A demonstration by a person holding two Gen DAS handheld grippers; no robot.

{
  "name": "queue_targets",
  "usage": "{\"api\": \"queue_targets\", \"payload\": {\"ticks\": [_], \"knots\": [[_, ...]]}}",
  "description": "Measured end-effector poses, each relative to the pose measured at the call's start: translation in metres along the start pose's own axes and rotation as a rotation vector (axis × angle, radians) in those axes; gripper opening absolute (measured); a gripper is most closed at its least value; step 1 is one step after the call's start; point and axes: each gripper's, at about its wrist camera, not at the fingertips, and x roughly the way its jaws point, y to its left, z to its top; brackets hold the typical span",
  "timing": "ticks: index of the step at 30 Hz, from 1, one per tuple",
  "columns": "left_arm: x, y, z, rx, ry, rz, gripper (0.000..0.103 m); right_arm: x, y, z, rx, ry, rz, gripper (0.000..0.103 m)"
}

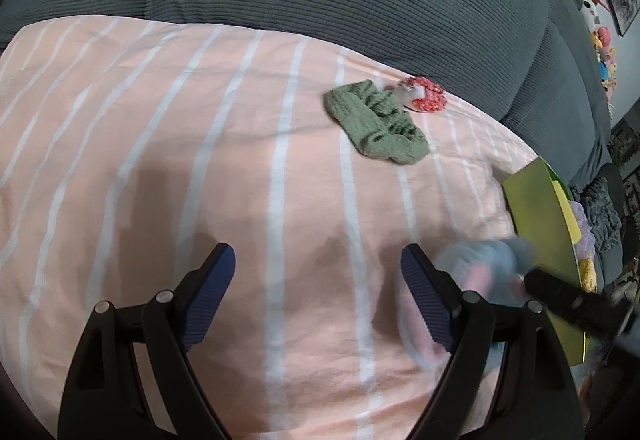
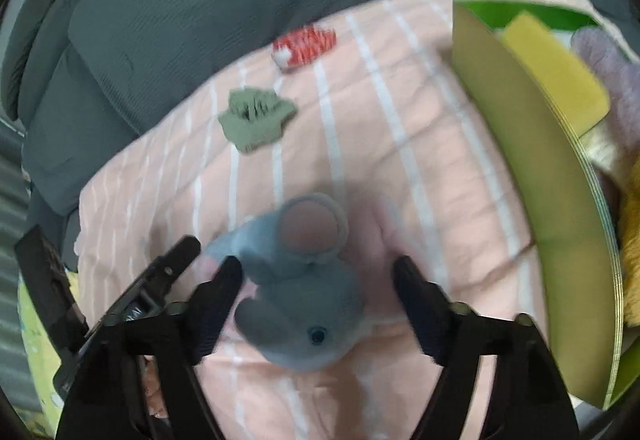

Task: Organize soft objects
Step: 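Grasp the blue elephant plush with the right gripper and lift it, then carry the elephant plush over the green box with the right gripper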

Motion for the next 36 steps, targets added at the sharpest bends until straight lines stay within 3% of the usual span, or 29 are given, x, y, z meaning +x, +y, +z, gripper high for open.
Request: {"api": "queue_targets", "payload": {"ticks": [5, 9, 17, 20, 23, 25, 27, 32, 36], "knots": [[0.003, -0.011, -0.005, 0.027, 0.041, -0.09, 0.084, -0.012, -0.013, 0.01, 0.021, -0.058, -0.029, 0.088], [0.006, -0.025, -0.015, 0.058, 0.077, -0.139, 0.084, 0.001, -0.029, 0.01, 0.109, 0.011, 0.006, 0.088], [0.013, -0.044, -0.028, 0.078, 0.149, -0.281, 0.083, 0.028, -0.033, 0.001, 0.137, 0.062, 0.106, 0.088], [0.013, -0.048, -0.03, 0.078, 0.145, -0.31, 0.07, 0.036, -0.04, -0.001, 0.179, 0.076, 0.149, 0.086], [0.014, -0.049, -0.028, 0.066, 0.151, -0.368, 0.049, 0.037, -0.04, -0.003, 0.187, 0.066, 0.208, 0.07], [0.012, -0.05, -0.028, 0.062, 0.154, -0.401, 0.035, 0.036, -0.042, -0.003, 0.196, 0.058, 0.214, 0.069], [0.009, -0.054, -0.027, 0.072, 0.156, -0.435, 0.029, 0.033, -0.044, -0.005, 0.21, 0.043, 0.228, 0.063], [-0.004, -0.07, -0.022, 0.094, 0.15, -0.481, 0.028, 0.012, -0.05, -0.007, 0.241, -0.013, 0.269, 0.053], [-0.024, -0.092, -0.011, 0.128, 0.113, -0.532, 0.028, -0.024, -0.055, -0.002, 0.249, -0.114, 0.285, 0.053]]}}
